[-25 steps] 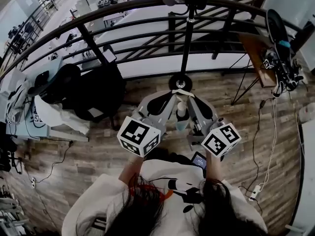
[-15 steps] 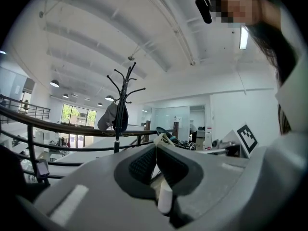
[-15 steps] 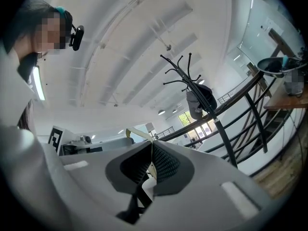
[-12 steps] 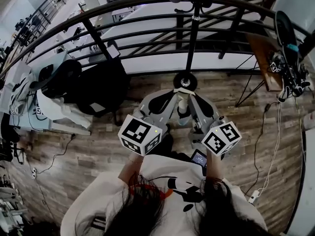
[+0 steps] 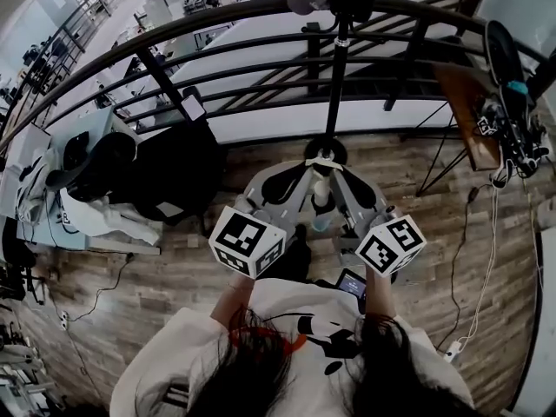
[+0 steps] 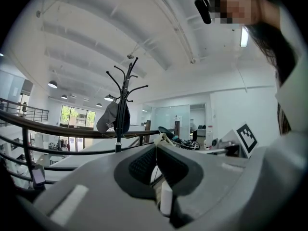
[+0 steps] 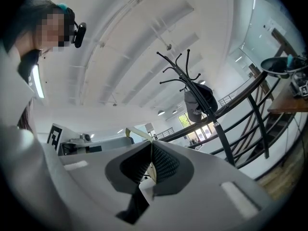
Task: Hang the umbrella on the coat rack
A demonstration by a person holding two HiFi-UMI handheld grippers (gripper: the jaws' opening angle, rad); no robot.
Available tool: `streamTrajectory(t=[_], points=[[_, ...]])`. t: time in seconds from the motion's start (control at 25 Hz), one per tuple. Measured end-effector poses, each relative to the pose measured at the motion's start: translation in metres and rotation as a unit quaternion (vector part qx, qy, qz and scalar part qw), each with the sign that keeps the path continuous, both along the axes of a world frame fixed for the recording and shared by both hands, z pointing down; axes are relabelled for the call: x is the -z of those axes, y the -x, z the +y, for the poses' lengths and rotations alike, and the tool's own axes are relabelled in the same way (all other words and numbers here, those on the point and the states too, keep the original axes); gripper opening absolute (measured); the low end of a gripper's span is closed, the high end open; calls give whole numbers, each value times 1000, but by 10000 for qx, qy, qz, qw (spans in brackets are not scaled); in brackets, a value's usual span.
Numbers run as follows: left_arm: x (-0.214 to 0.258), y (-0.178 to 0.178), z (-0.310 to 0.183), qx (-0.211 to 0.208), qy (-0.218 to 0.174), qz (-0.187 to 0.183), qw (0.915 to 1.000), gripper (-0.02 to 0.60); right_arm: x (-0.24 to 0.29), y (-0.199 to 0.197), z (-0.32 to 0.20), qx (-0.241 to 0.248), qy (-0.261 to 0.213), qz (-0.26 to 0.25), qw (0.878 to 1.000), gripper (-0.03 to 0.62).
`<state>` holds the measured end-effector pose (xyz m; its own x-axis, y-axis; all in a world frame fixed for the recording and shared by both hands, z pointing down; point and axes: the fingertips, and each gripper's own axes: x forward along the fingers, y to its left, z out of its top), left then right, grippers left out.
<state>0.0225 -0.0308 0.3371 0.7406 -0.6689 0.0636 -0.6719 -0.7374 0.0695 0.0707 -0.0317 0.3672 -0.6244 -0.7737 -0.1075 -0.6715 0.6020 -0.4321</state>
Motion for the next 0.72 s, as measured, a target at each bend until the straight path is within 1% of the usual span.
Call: streamTrajectory(t=[0.28, 0.72], points=[[5, -2, -61, -191, -17, 57, 9998, 2, 4, 2, -58, -130, -5, 153, 9998, 23], [20, 5, -156, -476, -119, 266, 9984, 2, 17, 10, -151, -443, -41, 416, 9981, 23]])
